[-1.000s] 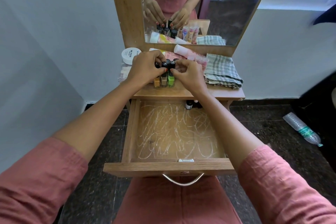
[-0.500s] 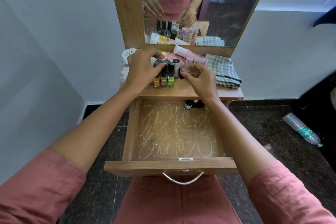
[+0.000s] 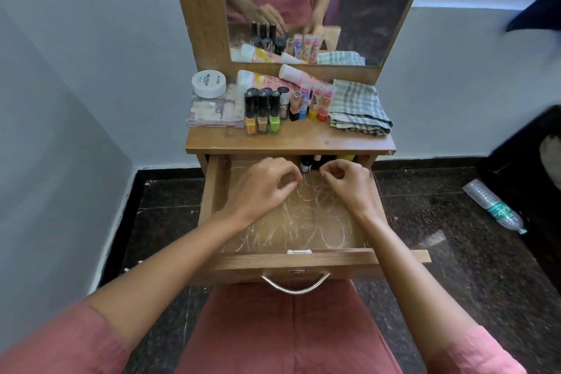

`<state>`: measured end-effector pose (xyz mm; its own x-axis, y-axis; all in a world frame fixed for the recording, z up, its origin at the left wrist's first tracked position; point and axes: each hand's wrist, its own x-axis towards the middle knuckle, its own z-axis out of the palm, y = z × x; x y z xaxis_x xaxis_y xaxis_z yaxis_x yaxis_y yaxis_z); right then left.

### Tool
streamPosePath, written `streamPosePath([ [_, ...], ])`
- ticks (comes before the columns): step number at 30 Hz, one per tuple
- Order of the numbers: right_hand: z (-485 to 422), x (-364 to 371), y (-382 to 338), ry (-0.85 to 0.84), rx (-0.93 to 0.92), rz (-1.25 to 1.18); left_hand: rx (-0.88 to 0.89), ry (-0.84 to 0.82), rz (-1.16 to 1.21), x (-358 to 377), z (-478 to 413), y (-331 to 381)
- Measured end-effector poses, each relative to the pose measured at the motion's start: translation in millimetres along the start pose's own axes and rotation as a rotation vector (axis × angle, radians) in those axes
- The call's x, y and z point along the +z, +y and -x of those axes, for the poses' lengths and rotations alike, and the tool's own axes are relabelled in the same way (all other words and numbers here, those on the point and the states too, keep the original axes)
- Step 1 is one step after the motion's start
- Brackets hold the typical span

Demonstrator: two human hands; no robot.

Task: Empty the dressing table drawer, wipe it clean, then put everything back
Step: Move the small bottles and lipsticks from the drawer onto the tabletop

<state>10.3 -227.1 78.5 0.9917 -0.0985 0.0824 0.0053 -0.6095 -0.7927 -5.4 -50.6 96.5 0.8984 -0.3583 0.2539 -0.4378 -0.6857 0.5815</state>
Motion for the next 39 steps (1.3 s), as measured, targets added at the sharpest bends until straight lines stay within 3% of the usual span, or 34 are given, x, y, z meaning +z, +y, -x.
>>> streamPosePath([
  [5,-10.7,16.6,18.7,0.024,0.06,-0.001,-0.16,-0.074,0.106,37.9,-13.8,-10.9],
  [11,-22.6,27.6,24.0,0.029,0.104,-0.035,-0.521,0.03,0.322,73.4,-41.6,-24.1],
  [18,-36.8,36.2,32.5,0.061,0.283,-0.147,-0.669,0.189,0.452,87.8,-62.1,-26.0],
  [39,-46.0,39.1,27.1,0.013,0.255,-0.106,-0.626,0.259,0.504,88.9,-72.9,-22.3],
])
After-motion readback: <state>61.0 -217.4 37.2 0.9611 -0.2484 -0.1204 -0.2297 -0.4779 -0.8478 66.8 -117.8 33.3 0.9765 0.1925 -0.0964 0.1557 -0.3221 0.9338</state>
